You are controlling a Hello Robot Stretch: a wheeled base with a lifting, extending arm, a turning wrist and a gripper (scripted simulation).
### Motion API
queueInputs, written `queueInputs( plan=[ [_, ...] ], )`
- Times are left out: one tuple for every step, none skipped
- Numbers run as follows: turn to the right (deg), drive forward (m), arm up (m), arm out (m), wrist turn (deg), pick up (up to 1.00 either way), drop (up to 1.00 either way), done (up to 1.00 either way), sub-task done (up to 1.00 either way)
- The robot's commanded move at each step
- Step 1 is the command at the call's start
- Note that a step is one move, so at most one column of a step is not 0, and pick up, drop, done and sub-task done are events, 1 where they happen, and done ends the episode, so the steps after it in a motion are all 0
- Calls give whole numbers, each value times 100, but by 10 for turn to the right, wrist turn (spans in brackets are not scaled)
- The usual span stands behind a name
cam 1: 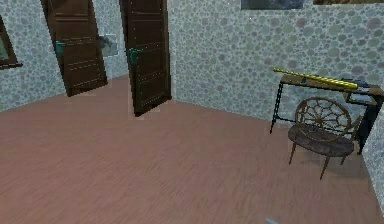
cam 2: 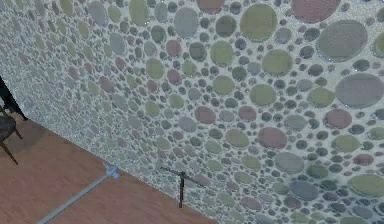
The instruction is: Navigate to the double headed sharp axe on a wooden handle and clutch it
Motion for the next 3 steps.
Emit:
queueInputs(
  plan=[
    [0, 0, 0, 50, 0, 0, 0, 0, 0],
    [0, 0, 0, 0, 450, 0, 0, 0, 0],
    [0, 0, 0, 0, 450, 0, 0, 0, 0]
  ],
)
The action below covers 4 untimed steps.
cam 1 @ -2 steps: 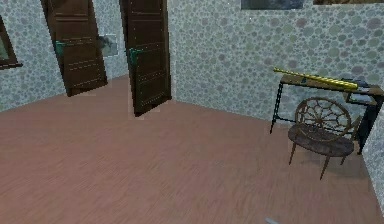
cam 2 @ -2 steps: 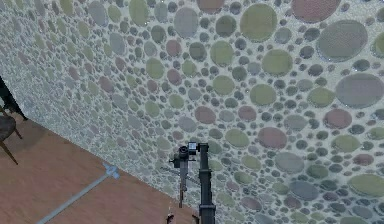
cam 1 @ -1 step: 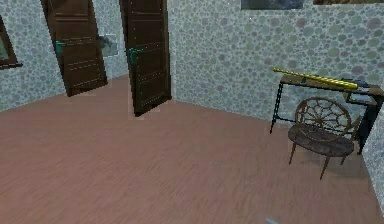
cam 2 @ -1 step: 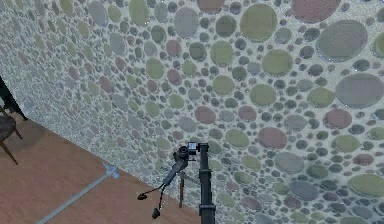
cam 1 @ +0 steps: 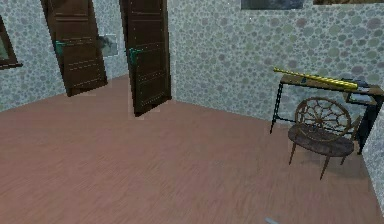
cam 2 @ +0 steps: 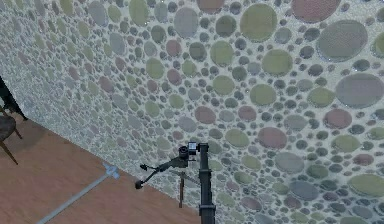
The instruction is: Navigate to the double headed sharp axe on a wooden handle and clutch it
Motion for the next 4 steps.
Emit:
queueInputs(
  plan=[
    [0, 0, 0, 0, 450, 0, 0, 0, 0],
    [0, 0, 0, 0, 450, 0, 0, 0, 0],
    [0, 0, 0, 0, 390, 0, 0, 0, 0],
    [0, 0, -30, 0, 0, 0, 0, 0, 0]
  ],
)
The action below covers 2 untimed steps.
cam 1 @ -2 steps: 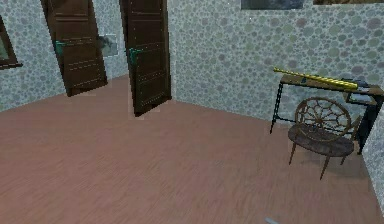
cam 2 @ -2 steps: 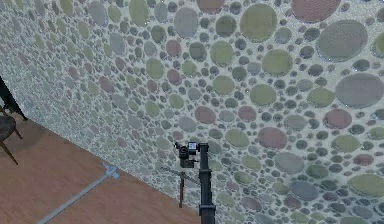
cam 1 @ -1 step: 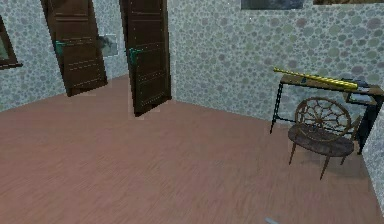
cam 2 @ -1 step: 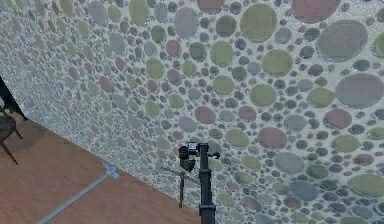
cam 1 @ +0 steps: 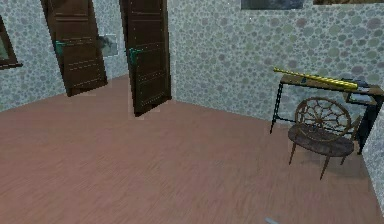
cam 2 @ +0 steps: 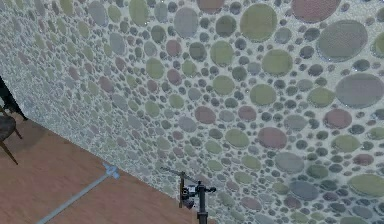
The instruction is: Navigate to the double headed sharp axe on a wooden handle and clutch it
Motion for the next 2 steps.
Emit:
queueInputs(
  plan=[
    [0, 0, 0, 0, 0, 100, 0, 0, 0],
    [0, 0, 10, 0, 0, 0, 0, 0, 0]
  ],
)
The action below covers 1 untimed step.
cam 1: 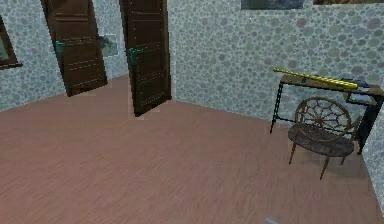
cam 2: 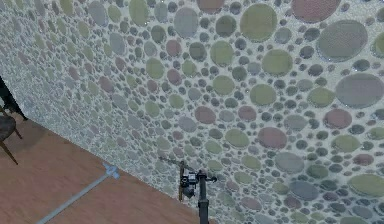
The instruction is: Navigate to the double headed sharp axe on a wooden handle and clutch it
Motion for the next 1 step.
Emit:
queueInputs(
  plan=[
    [0, 0, 0, 0, 0, 0, 0, 100, 0]
  ],
)
